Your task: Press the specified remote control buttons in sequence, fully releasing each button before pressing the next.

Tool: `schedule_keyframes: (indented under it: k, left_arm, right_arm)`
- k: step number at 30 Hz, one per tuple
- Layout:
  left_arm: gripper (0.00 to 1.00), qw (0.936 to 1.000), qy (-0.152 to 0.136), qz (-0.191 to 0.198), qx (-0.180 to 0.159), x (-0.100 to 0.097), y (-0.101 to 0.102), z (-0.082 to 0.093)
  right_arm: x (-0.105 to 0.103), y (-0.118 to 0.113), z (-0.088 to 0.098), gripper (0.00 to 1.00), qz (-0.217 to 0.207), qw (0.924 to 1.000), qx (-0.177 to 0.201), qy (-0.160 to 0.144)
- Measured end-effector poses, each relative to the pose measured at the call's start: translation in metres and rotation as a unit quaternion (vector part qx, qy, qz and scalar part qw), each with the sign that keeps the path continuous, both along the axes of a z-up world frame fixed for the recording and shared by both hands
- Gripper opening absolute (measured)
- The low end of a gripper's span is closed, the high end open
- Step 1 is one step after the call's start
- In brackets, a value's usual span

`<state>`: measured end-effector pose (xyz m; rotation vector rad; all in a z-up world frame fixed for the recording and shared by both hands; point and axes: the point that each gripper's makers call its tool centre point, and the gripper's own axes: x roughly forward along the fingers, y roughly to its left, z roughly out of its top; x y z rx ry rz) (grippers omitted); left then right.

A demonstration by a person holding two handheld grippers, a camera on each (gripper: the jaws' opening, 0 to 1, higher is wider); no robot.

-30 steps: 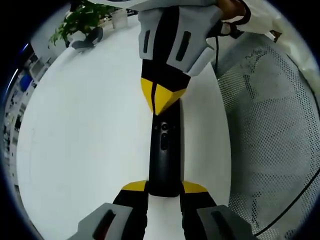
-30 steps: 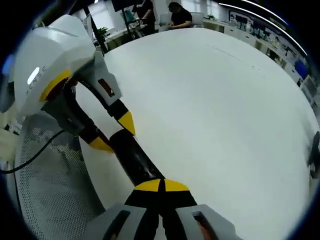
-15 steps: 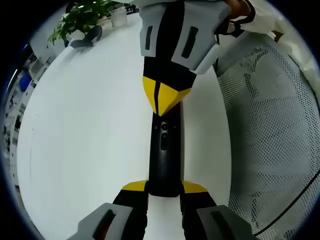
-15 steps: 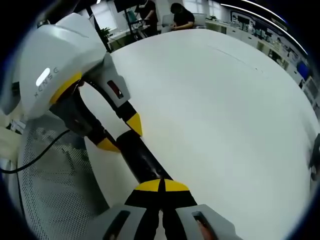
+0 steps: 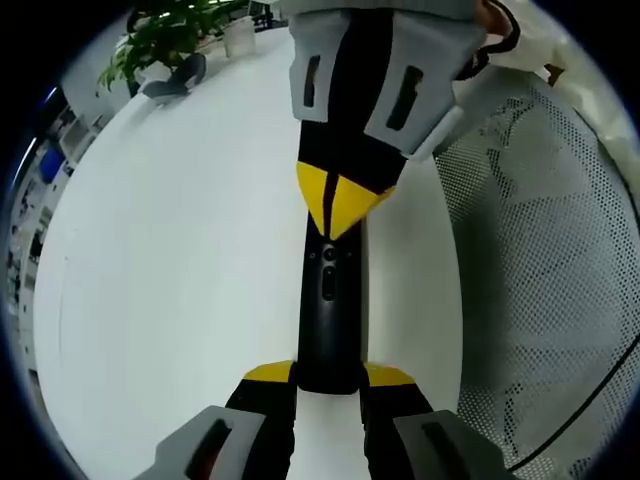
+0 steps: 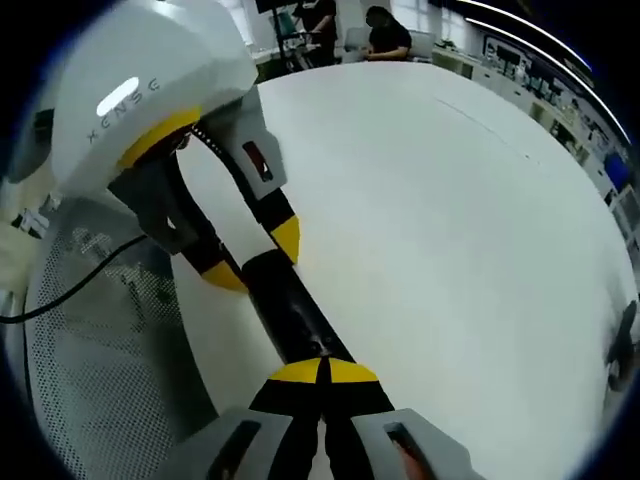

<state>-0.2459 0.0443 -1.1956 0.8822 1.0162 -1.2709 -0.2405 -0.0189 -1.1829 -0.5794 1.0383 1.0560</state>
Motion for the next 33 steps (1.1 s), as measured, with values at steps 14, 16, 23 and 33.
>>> schedule_keyframes:
  k: [14, 16, 23, 33]
  left_arm:
    - [0.22, 1.0000, 0.002, -0.002, 0.001, 0.0006, 0.0001, 0.0003]
    - [0.22, 1.0000, 0.002, -0.001, 0.002, 0.0004, 0.0000, 0.0003]
    - [0.22, 1.0000, 0.001, 0.000, 0.007, 0.0000, -0.0001, 0.0003]
    - [0.22, 0.9999, 0.000, -0.002, 0.010, -0.0004, 0.0002, 0.0002]
  right_arm:
    - [0.0005, -0.0005, -0.0018, 0.00, -0.016, 0.9998, 0.005, 0.007]
    - [0.0008, -0.0007, -0.0015, 0.00, -0.020, 0.9998, 0.005, 0.004]
    - [0.0009, -0.0006, -0.0001, 0.00, -0.026, 0.9996, 0.010, -0.002]
    - [-0.0014, -0.0001, 0.0010, 0.00, -0.031, 0.9995, 0.004, -0.001]
